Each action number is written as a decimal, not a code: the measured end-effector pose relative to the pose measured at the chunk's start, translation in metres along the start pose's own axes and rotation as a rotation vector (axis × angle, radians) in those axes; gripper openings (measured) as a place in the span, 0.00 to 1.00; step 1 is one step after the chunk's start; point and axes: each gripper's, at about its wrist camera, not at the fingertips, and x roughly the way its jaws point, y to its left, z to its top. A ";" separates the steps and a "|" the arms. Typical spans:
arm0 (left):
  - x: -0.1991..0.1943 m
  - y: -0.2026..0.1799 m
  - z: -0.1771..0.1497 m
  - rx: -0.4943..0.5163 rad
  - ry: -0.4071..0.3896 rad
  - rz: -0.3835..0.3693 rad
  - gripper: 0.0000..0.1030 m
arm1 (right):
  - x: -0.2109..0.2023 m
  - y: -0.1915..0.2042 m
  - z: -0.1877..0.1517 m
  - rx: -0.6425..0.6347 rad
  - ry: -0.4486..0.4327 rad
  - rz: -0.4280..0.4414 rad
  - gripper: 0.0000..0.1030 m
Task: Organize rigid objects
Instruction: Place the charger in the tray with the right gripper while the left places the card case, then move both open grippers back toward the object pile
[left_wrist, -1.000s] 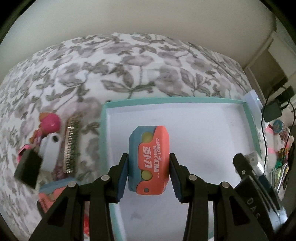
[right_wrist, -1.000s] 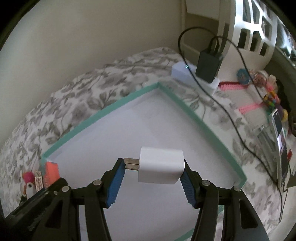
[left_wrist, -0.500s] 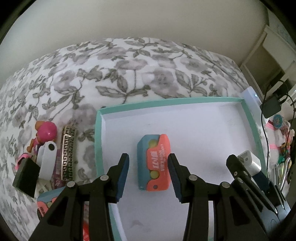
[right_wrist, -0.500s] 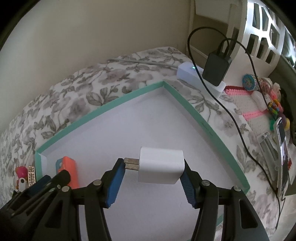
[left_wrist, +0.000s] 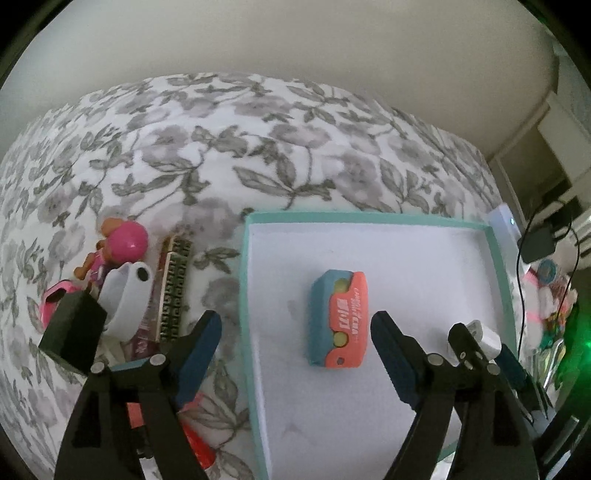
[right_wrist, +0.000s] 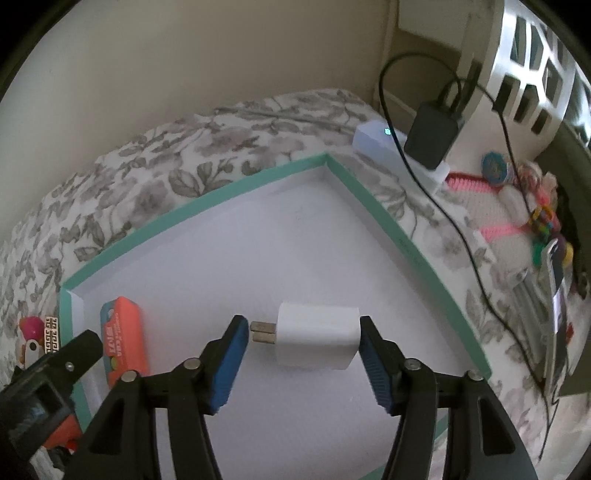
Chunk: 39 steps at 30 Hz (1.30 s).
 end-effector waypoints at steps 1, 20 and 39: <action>-0.002 0.005 0.000 -0.016 -0.004 -0.006 0.81 | -0.002 0.001 0.000 -0.006 -0.008 0.002 0.75; -0.056 0.078 -0.005 -0.212 -0.215 0.077 0.99 | -0.020 0.009 -0.013 -0.044 -0.061 0.052 1.00; -0.103 0.144 -0.031 -0.209 -0.209 0.352 0.99 | -0.086 0.048 -0.024 -0.107 -0.189 0.289 1.00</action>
